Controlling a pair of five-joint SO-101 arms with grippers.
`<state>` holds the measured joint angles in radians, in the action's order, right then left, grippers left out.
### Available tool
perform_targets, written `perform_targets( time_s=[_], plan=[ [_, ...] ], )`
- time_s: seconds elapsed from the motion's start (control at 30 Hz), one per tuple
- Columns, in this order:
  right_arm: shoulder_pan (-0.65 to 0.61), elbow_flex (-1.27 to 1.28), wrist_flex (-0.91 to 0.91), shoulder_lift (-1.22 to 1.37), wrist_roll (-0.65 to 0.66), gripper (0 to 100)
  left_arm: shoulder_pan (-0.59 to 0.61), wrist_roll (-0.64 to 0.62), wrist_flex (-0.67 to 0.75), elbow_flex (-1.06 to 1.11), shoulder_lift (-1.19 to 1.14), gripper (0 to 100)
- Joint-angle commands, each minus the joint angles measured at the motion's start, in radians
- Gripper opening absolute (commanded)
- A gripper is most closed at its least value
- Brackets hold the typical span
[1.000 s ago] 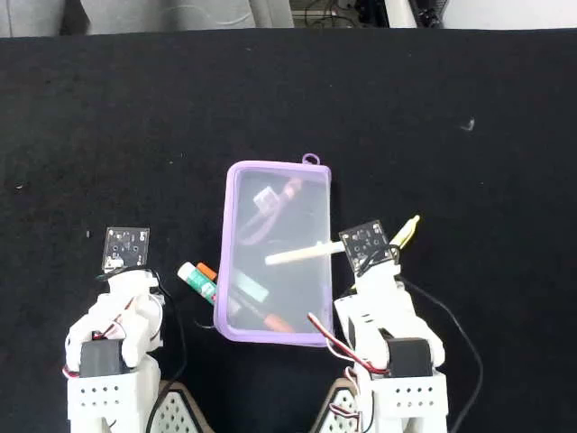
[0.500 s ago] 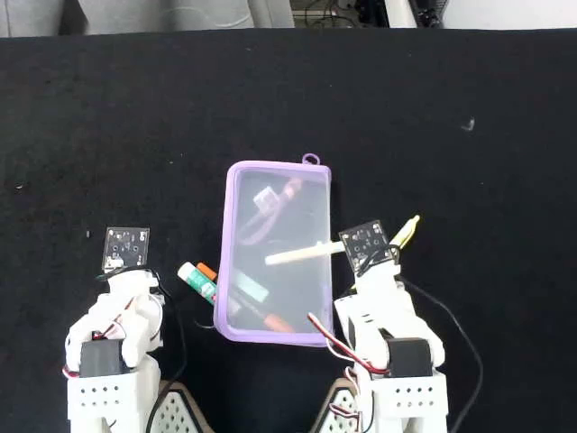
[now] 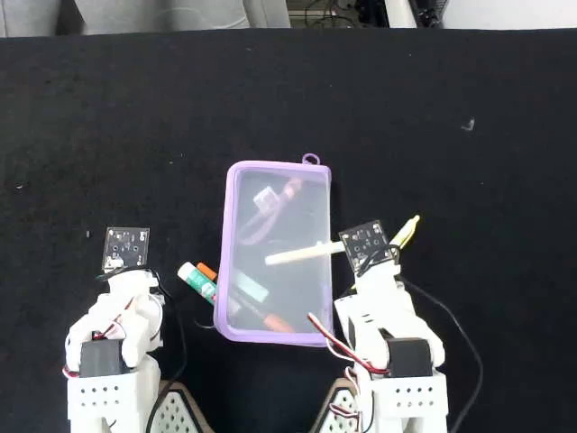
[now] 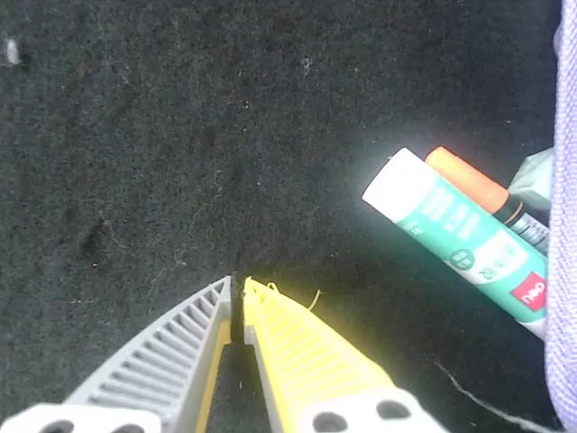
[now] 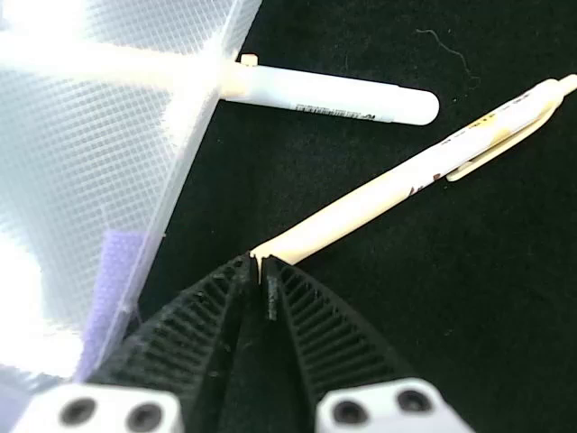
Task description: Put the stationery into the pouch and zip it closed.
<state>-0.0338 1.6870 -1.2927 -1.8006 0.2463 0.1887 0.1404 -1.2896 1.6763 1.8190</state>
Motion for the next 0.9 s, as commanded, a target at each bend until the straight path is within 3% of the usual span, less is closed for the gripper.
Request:
perform_targets(
  time_s=[0.0, 0.87],
  plan=[
    [0.011, -0.002, -0.006, -0.084, 0.006, 1.7, -0.007, -0.002, 0.017, 0.024, 0.005, 3],
    [-0.005, -0.002, -0.002, -0.084, -0.002, 1.8, -0.007, -0.002, 0.017, 0.024, 0.005, 3]
  ],
)
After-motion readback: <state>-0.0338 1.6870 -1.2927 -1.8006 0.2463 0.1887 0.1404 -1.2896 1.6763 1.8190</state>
